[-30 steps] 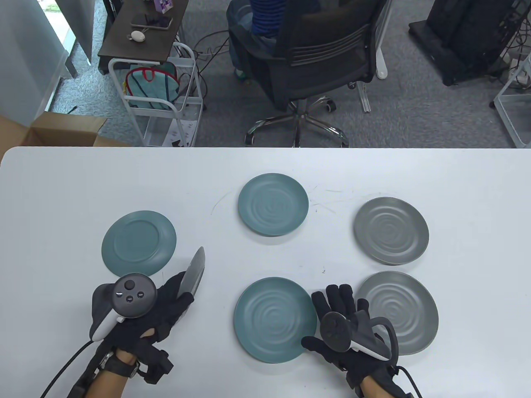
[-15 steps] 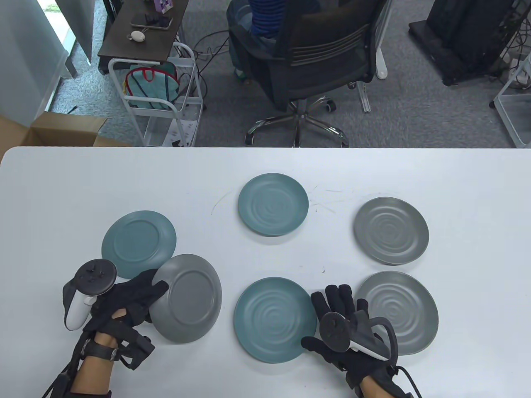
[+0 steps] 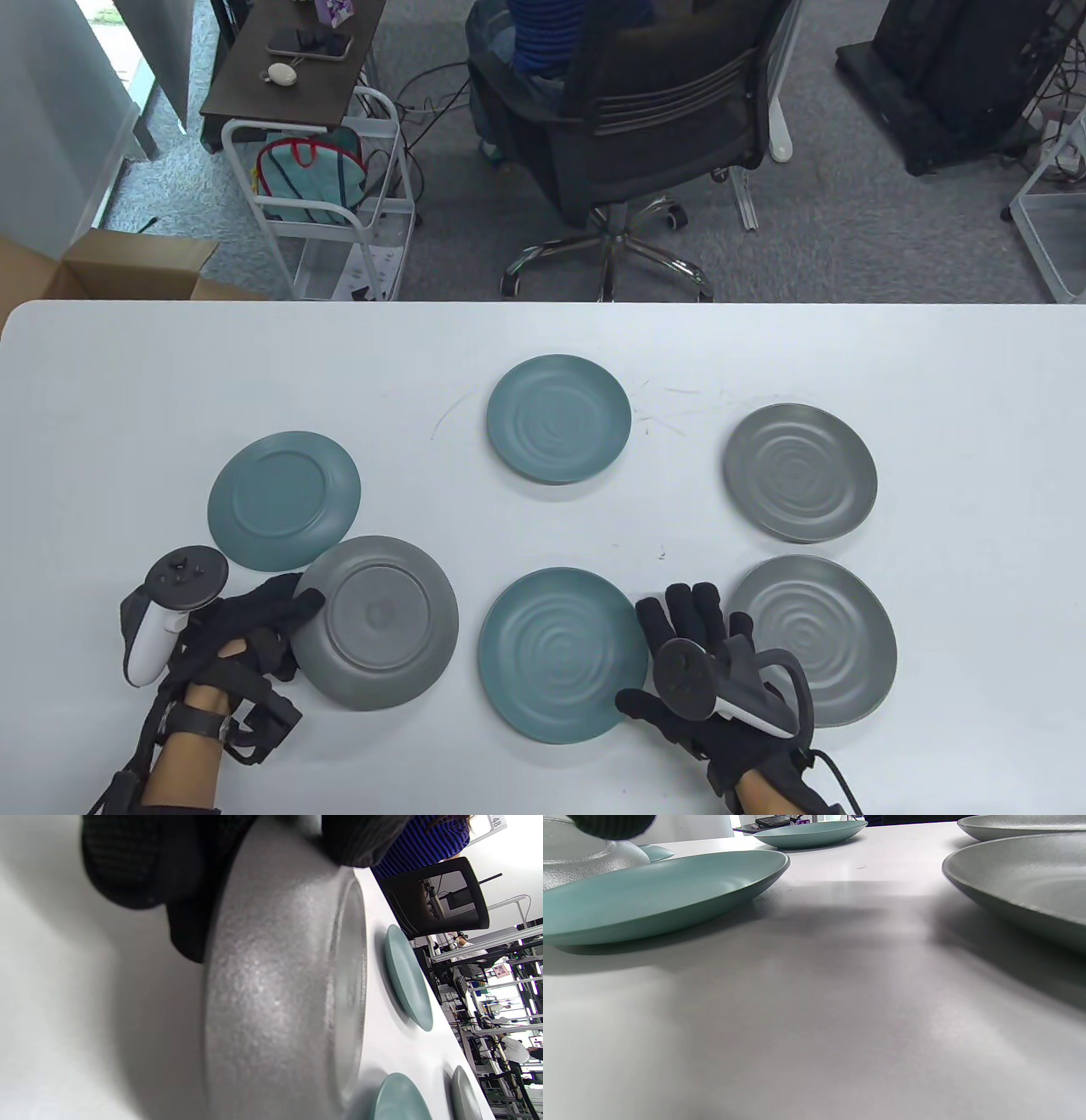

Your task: Flip plate to back facing up

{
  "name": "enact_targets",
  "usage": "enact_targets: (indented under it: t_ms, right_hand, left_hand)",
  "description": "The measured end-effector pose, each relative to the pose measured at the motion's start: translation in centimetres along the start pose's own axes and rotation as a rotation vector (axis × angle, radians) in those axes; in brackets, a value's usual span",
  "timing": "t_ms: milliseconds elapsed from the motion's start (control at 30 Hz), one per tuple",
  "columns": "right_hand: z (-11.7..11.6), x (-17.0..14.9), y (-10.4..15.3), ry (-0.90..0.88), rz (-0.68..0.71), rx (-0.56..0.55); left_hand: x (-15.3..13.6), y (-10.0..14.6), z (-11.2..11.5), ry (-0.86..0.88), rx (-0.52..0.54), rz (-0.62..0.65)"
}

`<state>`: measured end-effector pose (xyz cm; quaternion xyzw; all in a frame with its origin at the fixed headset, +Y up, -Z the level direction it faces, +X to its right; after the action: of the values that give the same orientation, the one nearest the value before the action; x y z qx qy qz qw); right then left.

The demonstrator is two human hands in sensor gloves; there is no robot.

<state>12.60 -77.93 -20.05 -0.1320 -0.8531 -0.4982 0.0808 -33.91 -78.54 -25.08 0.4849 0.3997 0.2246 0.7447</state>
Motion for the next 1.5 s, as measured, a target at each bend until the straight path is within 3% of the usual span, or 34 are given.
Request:
enact_targets:
  t_ms: [667,1500]
  right_hand:
    - [0.0,0.1,0.1,0.004,0.004,-0.006]
    - [-0.1,0.1,0.1,0.006,0.003,-0.003]
  left_hand:
    - [-1.3,0.0,1.2,-0.247,0.035,-0.083]
    - [0.6,-0.3,1.8,-0.593,0.11,-0.104]
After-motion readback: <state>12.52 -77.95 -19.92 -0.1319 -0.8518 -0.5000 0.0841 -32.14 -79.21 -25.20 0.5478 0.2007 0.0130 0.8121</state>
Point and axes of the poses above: the tracker on the back of each hand, its own x axis roughly to the thumb side, its own y axis roughly from the fingertips to the wrist, z = x × y, the point moved 5 cm from there along -y, roughly from the wrist to the fingertips, and after that the axes turned 10 degrees about x, right-handed, at the moved point
